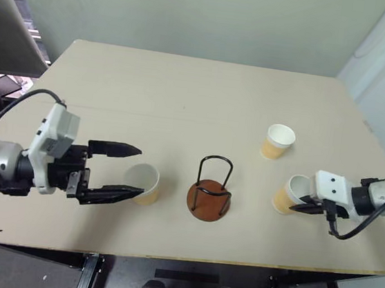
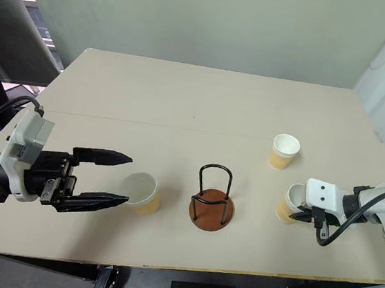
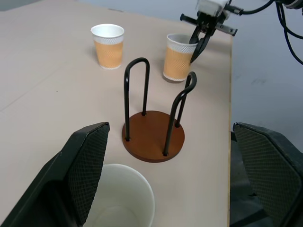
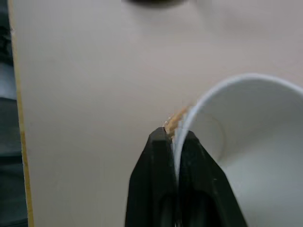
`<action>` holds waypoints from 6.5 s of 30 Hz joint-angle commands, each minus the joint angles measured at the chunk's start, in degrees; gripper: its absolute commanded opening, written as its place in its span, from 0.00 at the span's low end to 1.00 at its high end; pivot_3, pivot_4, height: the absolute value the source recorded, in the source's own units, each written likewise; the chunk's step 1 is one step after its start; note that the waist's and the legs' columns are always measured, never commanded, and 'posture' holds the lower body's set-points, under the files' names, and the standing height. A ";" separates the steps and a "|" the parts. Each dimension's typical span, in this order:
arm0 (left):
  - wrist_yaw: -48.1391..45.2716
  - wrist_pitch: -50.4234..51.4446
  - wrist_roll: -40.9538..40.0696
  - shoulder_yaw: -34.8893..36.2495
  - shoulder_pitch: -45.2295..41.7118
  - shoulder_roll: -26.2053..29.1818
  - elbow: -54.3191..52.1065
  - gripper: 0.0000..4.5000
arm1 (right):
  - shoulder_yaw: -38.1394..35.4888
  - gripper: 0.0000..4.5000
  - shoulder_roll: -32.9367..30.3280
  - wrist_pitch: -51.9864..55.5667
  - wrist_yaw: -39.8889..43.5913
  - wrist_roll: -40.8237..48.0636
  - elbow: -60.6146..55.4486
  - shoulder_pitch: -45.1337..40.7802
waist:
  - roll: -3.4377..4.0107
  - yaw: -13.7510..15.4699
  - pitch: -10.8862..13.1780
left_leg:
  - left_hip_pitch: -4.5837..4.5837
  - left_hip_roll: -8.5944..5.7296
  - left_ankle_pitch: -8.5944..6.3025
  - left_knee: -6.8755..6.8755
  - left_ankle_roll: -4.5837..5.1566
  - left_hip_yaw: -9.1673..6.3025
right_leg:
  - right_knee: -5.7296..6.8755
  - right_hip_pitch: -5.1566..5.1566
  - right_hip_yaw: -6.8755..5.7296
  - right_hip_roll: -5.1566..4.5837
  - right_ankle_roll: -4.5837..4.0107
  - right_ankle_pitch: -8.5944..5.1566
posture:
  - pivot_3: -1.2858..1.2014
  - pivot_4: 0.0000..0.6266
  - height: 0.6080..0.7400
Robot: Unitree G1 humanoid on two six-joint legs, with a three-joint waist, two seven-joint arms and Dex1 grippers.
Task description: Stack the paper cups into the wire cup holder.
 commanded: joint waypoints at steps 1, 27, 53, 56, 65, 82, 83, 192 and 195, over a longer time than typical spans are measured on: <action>-0.33 -1.69 0.56 2.56 0.69 1.56 0.42 1.00 | -6.10 0.00 -1.04 1.85 3.56 7.92 -2.35 -7.60 | 0.03 -0.15 0.02 | -0.01 0.00 0.00 -0.01 -0.01 0.03 | 0.01 -0.04 0.02 0.00 -0.01 0.00 | 0.52 0.24 1.00; 3.69 -3.10 1.80 3.50 5.97 1.61 -2.99 1.00 | 8.68 0.00 17.32 8.66 4.05 10.72 -6.57 -30.11 | -0.02 -0.65 -0.01 | -0.08 0.07 0.16 -0.25 -0.32 -0.19 | 0.16 -0.30 -0.16 0.15 -0.43 -0.09 | 0.52 0.24 1.00; 5.76 -2.66 0.97 5.46 8.49 1.62 -4.39 1.00 | 12.00 0.99 17.23 -16.18 1.66 -13.26 39.18 -40.00 | -0.01 -0.39 -0.01 | -0.09 0.13 0.14 -0.31 -0.33 -0.25 | 0.41 -0.41 -0.17 0.00 -0.56 -0.11 | 0.52 0.24 1.00; 5.98 -2.59 0.88 5.53 8.55 1.61 -4.64 1.00 | 12.80 0.99 18.77 -20.45 0.53 -16.54 47.37 -42.24 | 0.00 -0.46 0.00 | -0.09 0.12 0.14 -0.33 -0.35 -0.21 | 0.70 -0.48 -0.16 0.00 -0.56 -0.11 | 0.52 0.24 1.00; 7.06 -2.17 0.30 6.76 9.59 1.48 -6.06 1.00 | 14.53 0.99 24.23 -29.15 -5.31 -25.00 66.04 -48.65 | 0.02 -0.53 0.01 | -0.02 0.23 0.16 -0.34 -0.42 -0.19 | 0.81 -0.58 -0.14 -0.01 -0.67 -0.17 | 0.52 0.24 1.00; 8.36 -1.38 -1.23 8.81 11.31 1.82 -7.60 1.00 | 12.98 0.01 25.56 -34.69 -1.96 -27.68 71.89 -51.40 | 0.04 0.01 0.02 | -0.08 0.21 0.14 -0.36 -0.53 -0.19 | 0.85 -0.57 -0.16 -0.03 -0.71 -0.16 | 0.52 0.24 1.00; 8.30 -1.37 -1.31 8.80 11.10 1.91 -7.47 1.00 | 12.29 0.01 25.29 -34.42 -0.64 -26.72 71.07 -51.58 | 0.04 0.01 0.02 | -0.07 0.21 0.14 -0.35 -0.53 -0.20 | 0.85 -0.57 -0.16 -0.03 -0.71 -0.16 | 0.52 0.24 1.00; -23.34 -28.57 31.56 -37.23 -39.35 -3.38 34.66 0.02 | -23.60 1.00 5.95 21.57 -13.48 33.03 -17.31 -4.40 | 0.04 -0.19 0.03 | -0.10 0.83 0.03 -0.11 -1.07 -0.33 | 0.51 -0.47 -0.10 1.14 -0.77 -0.15 | 0.52 0.24 1.00; -22.65 -26.13 27.06 -35.17 -45.31 -6.90 34.79 0.02 | -23.58 1.00 5.93 21.09 -13.80 32.59 -17.36 -4.26 | 0.03 0.05 0.03 | -0.10 0.81 0.02 -0.08 -1.05 -0.31 | 0.45 -0.42 -0.11 1.14 -0.74 -0.13 | 0.52 0.24 1.00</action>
